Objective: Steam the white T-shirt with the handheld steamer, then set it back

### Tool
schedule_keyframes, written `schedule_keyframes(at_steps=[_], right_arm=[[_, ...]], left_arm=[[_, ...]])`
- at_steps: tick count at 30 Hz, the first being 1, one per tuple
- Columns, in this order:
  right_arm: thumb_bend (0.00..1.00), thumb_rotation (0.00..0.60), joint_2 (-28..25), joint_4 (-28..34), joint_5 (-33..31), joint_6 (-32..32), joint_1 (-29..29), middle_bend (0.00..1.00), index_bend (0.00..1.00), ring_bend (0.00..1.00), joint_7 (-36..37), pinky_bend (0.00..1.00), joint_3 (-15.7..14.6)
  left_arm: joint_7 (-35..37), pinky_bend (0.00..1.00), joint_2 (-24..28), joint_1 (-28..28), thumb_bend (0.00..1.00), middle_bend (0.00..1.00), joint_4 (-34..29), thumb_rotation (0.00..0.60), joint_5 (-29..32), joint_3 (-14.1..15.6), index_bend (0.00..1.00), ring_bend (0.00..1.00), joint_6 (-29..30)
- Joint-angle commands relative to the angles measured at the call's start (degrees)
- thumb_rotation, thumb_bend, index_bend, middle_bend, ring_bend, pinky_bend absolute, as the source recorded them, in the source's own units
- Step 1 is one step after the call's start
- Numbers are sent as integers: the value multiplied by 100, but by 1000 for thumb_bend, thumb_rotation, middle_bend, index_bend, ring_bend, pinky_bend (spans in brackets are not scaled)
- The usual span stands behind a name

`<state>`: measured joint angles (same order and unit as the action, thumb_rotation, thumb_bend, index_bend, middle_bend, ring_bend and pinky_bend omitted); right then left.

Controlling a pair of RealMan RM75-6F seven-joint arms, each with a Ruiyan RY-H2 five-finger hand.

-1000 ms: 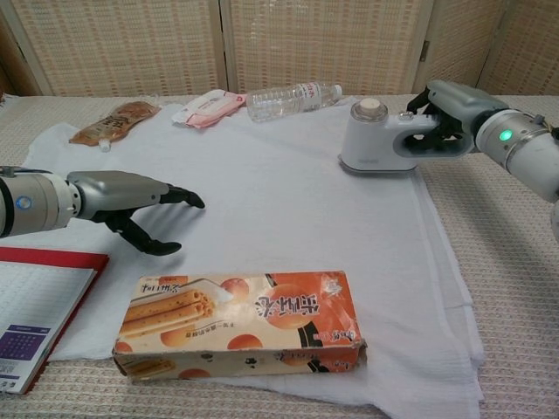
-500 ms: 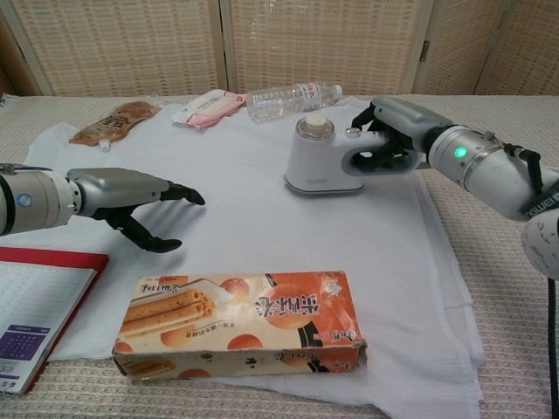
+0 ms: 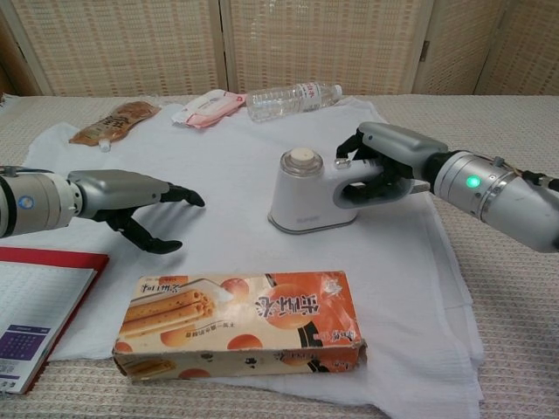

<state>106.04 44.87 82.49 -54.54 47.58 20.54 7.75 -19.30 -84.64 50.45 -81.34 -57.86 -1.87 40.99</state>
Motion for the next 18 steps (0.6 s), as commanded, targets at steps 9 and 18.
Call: schedule_keyframes(at_steps=[9, 18], right_arm=[[510, 600, -879, 1234, 382, -326, -572, 853, 824, 815, -337, 893, -589], [510, 600, -1385, 1763, 576, -805, -1101, 853, 823, 815, -201, 893, -926]], left_arm=[[-19, 0, -11, -5, 392, 98, -10, 295, -20, 8, 121, 18, 13], [-49, 0, -40, 0, 392, 98, -19, 297, -12, 3, 121, 18, 32]])
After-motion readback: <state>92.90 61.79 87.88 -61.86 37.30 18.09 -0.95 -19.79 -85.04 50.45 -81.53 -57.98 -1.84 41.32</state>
